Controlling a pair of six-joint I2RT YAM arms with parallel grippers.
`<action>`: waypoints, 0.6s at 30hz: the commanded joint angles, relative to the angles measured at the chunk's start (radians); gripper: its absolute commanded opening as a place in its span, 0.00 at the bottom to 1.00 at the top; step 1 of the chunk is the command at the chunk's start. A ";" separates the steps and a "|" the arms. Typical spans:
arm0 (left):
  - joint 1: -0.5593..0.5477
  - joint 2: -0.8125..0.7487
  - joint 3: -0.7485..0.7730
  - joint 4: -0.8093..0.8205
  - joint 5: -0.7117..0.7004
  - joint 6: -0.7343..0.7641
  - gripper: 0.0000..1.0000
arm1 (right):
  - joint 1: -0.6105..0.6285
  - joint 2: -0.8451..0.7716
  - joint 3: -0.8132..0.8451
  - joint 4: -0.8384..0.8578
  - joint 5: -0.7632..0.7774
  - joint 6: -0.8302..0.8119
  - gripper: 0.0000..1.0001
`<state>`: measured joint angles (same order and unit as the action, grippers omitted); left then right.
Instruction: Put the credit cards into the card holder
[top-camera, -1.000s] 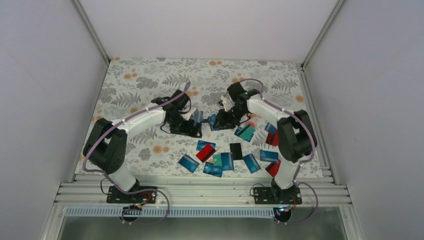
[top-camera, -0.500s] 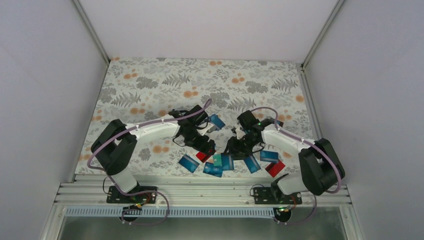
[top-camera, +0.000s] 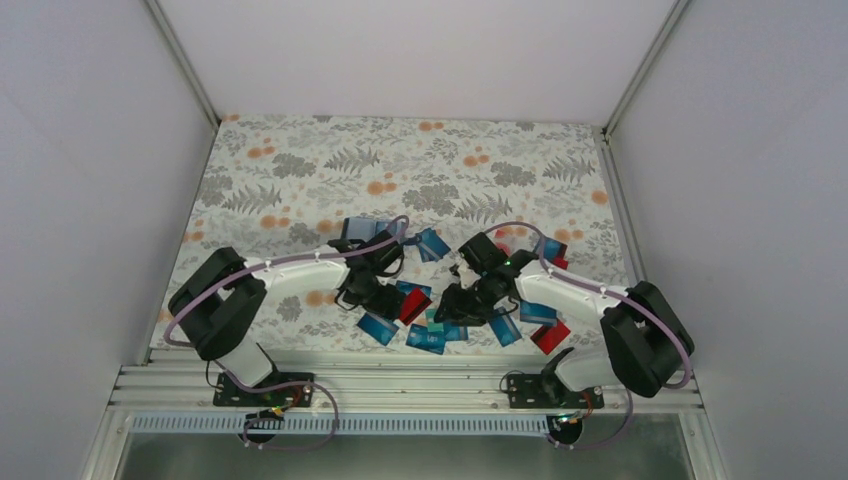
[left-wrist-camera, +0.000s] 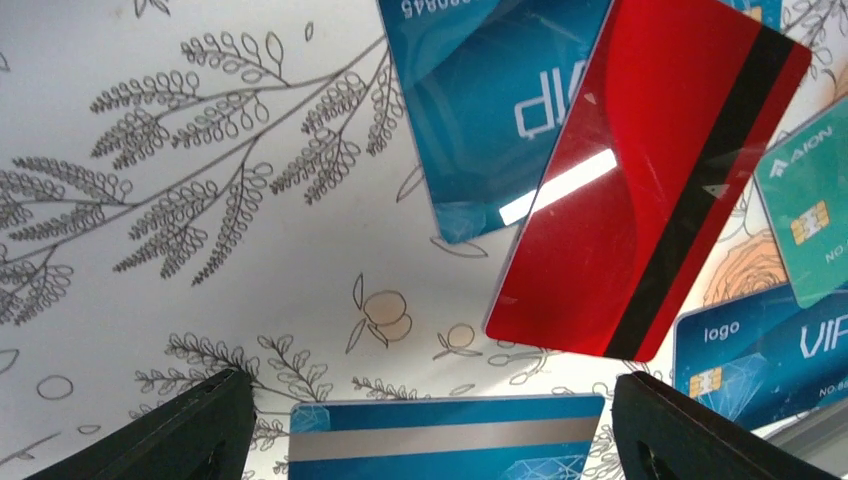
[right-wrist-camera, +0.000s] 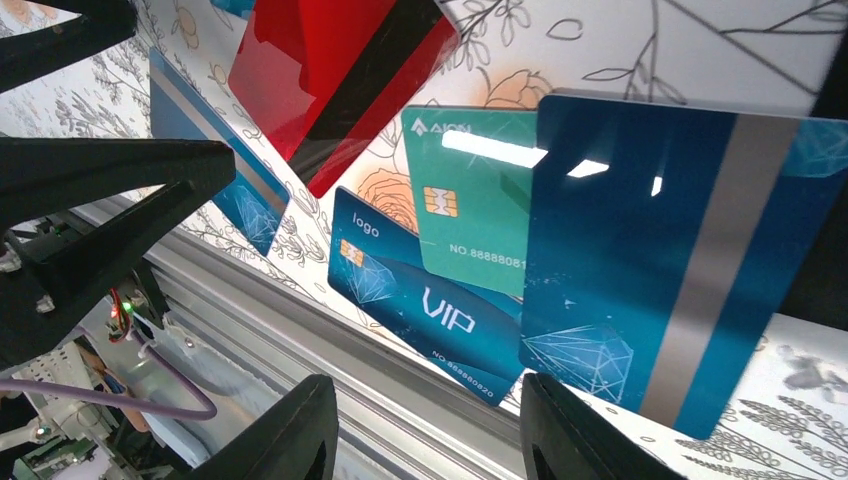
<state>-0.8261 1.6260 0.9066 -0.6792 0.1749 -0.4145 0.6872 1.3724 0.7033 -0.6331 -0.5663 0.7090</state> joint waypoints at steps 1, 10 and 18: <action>-0.021 -0.012 -0.084 0.023 0.032 -0.021 0.89 | 0.040 0.012 0.009 0.040 0.024 0.038 0.46; -0.130 -0.045 -0.124 0.034 0.072 -0.077 0.88 | 0.084 0.015 0.020 0.048 0.039 0.061 0.46; -0.185 -0.065 -0.119 0.037 0.069 -0.127 0.88 | 0.109 0.033 0.032 0.058 0.043 0.060 0.46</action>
<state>-0.9924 1.5471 0.8196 -0.6178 0.1967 -0.4923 0.7753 1.3888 0.7059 -0.5938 -0.5419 0.7601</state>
